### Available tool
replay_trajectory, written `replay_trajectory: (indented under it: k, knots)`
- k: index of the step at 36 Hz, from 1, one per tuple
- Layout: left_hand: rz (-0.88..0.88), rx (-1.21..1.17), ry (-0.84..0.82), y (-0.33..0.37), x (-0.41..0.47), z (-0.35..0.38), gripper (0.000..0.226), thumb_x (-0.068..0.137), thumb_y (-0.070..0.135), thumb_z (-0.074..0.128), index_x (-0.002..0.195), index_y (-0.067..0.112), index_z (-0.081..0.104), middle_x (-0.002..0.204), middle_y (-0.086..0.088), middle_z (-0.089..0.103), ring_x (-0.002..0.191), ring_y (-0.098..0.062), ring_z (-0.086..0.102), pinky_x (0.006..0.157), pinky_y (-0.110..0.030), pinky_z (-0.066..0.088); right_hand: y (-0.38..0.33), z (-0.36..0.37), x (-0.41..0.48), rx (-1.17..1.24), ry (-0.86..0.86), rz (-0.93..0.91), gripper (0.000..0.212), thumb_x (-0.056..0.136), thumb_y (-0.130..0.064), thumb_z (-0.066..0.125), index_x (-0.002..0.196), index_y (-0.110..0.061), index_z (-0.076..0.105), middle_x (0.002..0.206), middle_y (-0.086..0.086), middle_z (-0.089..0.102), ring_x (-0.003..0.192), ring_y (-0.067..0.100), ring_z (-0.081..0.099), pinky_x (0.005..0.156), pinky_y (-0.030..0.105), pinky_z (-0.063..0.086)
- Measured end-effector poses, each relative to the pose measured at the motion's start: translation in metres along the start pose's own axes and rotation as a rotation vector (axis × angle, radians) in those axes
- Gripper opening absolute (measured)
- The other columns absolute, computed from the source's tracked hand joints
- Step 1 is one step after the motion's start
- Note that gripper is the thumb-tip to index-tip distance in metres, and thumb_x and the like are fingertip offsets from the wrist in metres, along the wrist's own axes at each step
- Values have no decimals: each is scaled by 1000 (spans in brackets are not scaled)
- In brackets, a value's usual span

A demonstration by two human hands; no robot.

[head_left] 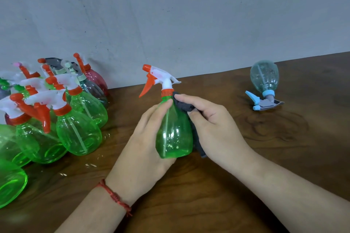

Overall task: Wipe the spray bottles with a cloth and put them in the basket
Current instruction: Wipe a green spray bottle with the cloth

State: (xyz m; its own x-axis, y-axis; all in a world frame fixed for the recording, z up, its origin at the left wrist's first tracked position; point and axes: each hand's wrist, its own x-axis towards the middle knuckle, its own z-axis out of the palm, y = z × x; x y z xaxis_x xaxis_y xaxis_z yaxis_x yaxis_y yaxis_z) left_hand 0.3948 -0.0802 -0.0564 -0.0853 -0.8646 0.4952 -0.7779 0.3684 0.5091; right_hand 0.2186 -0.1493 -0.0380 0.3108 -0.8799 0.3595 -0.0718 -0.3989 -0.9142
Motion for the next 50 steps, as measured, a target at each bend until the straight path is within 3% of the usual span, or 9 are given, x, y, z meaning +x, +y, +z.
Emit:
replay_trajectory:
  k: [10, 18, 24, 27, 31, 38, 41, 45, 50]
  knots:
    - [-66, 4, 107, -3, -1, 4, 108, 76, 17, 96, 164, 25, 35, 154, 8, 44, 147, -2, 41, 117, -9, 32, 4, 5, -4, -140, -46, -150, 51, 104, 6, 48, 132, -27, 74, 142, -18, 64, 135, -7, 54, 117, 24, 43]
    - [-405, -287, 280, -18, 3, -14, 116, 63, 23, 104, 156, 46, 38, 136, 10, 69, 121, -8, 69, 108, -37, 55, 3, 14, -16, -277, -183, -296, 53, 102, 6, 50, 141, -26, 68, 151, -17, 57, 140, -11, 46, 118, 15, 36]
    - [-264, -121, 204, -12, 0, -8, 118, 66, 23, 102, 161, 44, 35, 148, 15, 51, 134, -4, 57, 114, -25, 47, 2, 11, -13, -244, -121, -280, 52, 103, 6, 48, 140, -26, 68, 152, -15, 57, 140, -8, 47, 119, 21, 40]
    - [-111, -40, 118, -1, -1, -1, 114, 69, 18, 100, 163, 29, 38, 150, 13, 46, 141, 3, 46, 114, -9, 34, 0, 5, -7, -147, -40, -173, 51, 105, 4, 47, 134, -28, 73, 141, -23, 63, 130, -10, 55, 110, 30, 53]
    - [-6, -26, 60, 5, -1, 3, 108, 75, 20, 97, 164, 22, 37, 155, 4, 44, 147, 2, 41, 117, -9, 30, -1, -7, 2, 7, -52, 13, 47, 108, 0, 43, 128, -27, 76, 80, -34, 70, 73, -18, 65, 68, 6, 49]
    - [-66, -206, 67, 1, -2, -3, 121, 66, 29, 101, 165, 32, 31, 162, 18, 39, 152, -9, 41, 123, -21, 35, -4, -7, 6, 186, -63, 122, 50, 107, 3, 41, 124, -28, 77, 123, -11, 76, 119, 9, 70, 109, 41, 53]
    - [-102, -317, 24, 2, -3, -3, 118, 68, 19, 101, 162, 41, 34, 160, 23, 43, 148, -12, 48, 121, -38, 44, -3, -7, 7, 201, -68, 127, 49, 108, 3, 42, 124, -27, 77, 121, -10, 77, 117, 9, 71, 107, 37, 54]
    - [-81, -192, -4, 6, -2, -2, 112, 74, 18, 98, 162, 40, 34, 157, 27, 44, 144, -3, 50, 117, -18, 41, -2, -6, 2, 103, -33, 40, 46, 109, 1, 43, 126, -27, 76, 113, -12, 78, 87, -10, 71, 78, 9, 53]
    - [4, 29, -2, 2, 0, 0, 108, 80, 12, 93, 166, 29, 30, 162, 8, 38, 150, -6, 41, 121, -17, 34, 0, 0, -2, -52, -13, -63, 48, 107, 0, 46, 134, -30, 72, 133, -24, 68, 127, -9, 58, 114, 25, 47]
